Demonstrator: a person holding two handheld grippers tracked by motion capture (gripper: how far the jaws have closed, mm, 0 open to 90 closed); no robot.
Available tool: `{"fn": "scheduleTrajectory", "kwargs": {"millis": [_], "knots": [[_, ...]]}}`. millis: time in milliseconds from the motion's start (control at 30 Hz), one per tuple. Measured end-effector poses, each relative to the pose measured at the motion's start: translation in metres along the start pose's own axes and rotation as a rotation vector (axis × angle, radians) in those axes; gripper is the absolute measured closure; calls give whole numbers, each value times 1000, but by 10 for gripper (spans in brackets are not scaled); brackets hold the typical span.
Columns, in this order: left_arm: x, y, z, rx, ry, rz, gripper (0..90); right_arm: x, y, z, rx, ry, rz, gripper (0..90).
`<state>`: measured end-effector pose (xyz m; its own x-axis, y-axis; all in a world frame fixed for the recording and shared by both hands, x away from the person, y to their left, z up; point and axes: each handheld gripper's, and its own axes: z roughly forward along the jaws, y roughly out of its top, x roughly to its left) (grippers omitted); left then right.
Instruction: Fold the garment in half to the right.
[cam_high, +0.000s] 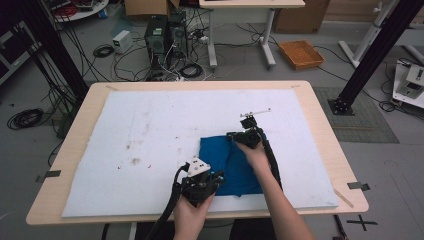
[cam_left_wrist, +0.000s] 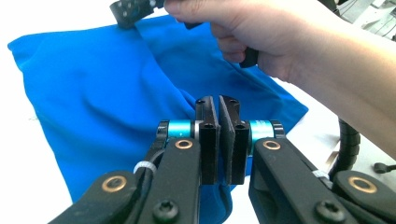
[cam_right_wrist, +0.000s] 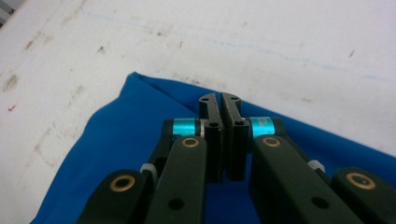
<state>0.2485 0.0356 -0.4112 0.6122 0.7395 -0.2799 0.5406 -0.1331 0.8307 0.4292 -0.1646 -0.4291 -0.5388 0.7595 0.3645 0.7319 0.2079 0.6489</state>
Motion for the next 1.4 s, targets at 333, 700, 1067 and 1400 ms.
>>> {"fn": "scheduleTrajectory", "kwargs": {"millis": [333, 700, 1067, 1400], "knots": [[-24, 8, 28, -4, -78, -12, 863, -17, 14, -37, -49, -37, -53, 886], [-56, 19, 85, 13, -168, -52, 864, -46, 18, -66, -21, -149, -124, 886], [-69, 18, 119, 4, -199, -70, 799, -65, 15, -68, 3, -240, -173, 881], [-61, 22, 88, -107, -215, 30, 474, -66, 5, -74, -19, -309, -181, 662]]}}
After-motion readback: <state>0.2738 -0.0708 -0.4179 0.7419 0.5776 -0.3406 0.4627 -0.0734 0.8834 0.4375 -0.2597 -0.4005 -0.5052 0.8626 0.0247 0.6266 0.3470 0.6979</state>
